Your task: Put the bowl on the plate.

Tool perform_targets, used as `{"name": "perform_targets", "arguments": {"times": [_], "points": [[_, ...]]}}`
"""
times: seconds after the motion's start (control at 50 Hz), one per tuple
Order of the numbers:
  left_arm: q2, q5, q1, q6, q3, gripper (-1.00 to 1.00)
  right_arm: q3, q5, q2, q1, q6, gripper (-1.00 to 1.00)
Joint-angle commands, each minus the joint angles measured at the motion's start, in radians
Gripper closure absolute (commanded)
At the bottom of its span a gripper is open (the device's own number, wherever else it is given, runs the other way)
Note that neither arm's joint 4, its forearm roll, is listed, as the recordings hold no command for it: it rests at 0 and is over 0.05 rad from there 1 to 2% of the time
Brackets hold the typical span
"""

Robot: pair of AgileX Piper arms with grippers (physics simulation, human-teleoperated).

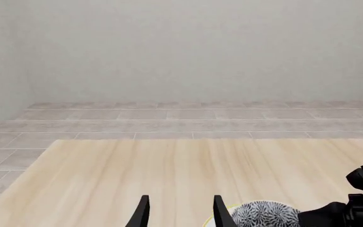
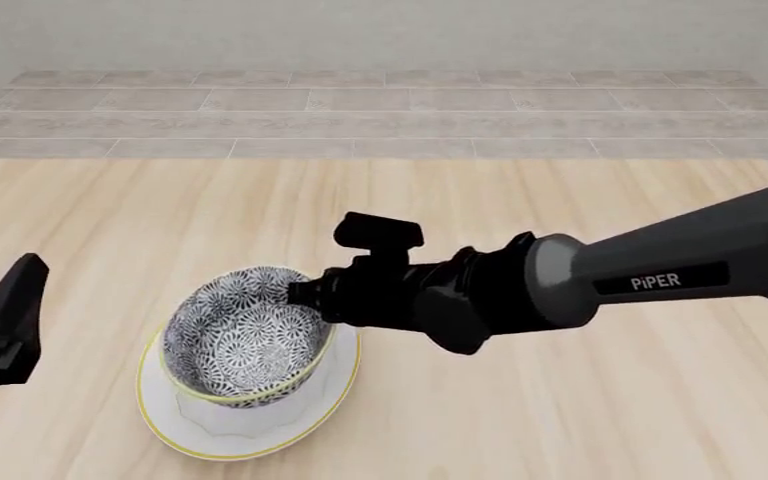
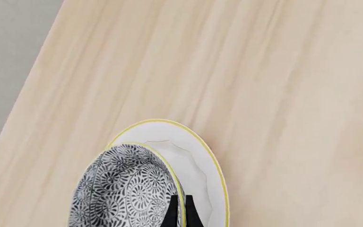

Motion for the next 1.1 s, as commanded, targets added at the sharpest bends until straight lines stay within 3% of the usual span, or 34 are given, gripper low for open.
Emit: {"name": "perform_targets", "arguments": {"times": [0.02, 0.56, 1.1], "points": [[0.006, -0.004, -0.002, 0.001, 0.000, -1.00, -0.006, 0.001, -0.010, -0.003, -0.007, -1.00], [0.010, -0.008, -0.003, 0.001, 0.000, -1.00, 0.000, 0.005, -0.035, 0.003, -0.016, -1.00], [0.009, -0.003, -0.001, 0.005, -0.001, -1.00, 0.045, 0.144, -0.344, 0.002, -0.108, -1.00]]}}
